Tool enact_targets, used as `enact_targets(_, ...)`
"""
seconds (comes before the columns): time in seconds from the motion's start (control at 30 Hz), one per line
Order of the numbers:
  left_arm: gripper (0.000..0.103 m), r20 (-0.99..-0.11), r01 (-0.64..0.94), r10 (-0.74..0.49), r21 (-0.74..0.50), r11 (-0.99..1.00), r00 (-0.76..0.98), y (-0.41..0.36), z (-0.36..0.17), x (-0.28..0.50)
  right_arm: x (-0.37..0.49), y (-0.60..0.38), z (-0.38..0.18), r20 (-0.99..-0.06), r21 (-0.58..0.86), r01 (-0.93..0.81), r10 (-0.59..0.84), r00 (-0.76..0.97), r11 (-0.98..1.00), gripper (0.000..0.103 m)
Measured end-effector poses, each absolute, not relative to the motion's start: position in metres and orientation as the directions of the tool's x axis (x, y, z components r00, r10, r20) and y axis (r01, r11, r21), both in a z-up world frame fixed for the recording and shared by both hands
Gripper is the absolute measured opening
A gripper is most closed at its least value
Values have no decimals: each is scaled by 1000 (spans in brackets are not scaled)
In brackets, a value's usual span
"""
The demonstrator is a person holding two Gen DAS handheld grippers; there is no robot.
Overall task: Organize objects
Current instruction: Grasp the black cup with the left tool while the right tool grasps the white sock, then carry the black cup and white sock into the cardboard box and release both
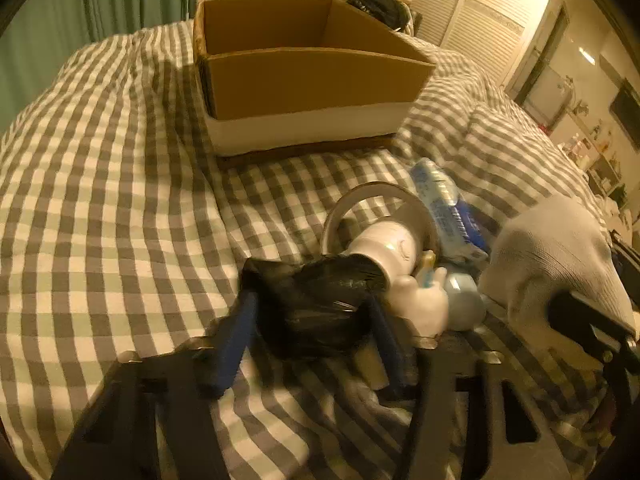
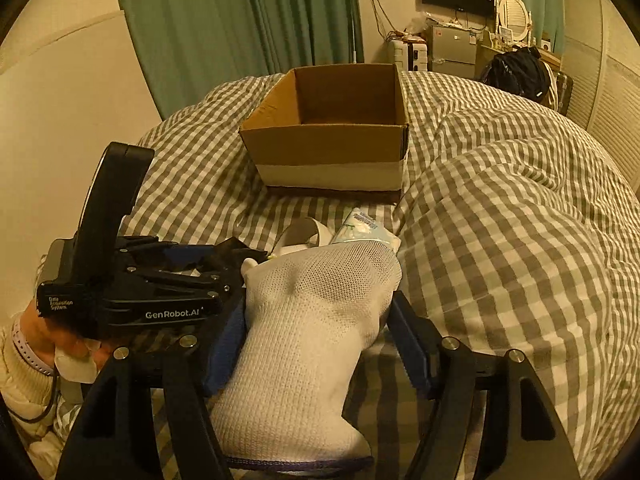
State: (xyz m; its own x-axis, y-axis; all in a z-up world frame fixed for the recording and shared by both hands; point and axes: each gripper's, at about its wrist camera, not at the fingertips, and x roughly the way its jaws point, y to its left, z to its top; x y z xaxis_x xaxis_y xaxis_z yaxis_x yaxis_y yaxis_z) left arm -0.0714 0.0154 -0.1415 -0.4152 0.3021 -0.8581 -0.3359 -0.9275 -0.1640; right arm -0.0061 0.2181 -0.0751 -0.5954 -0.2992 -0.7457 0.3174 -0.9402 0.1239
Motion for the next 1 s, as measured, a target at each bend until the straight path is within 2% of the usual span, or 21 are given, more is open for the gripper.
enact_targets(0.33,36,-847,-300,277,-148,-942,-454,4,-125,-52,7,213,-58,-711,48,317,-256,-655,-947,68)
enact_targets(0.63,36,-782,-272,265,-127,-954,-565,-17,-71,-35,24,197,-27,-656,1,353,-267,-706,-936,68)
enact_targets(1.0,36,-675,-311,278,-75,-947,-683,-16,4,-44,19,188,30,-567,-72,376,-272,-777,-924,68)
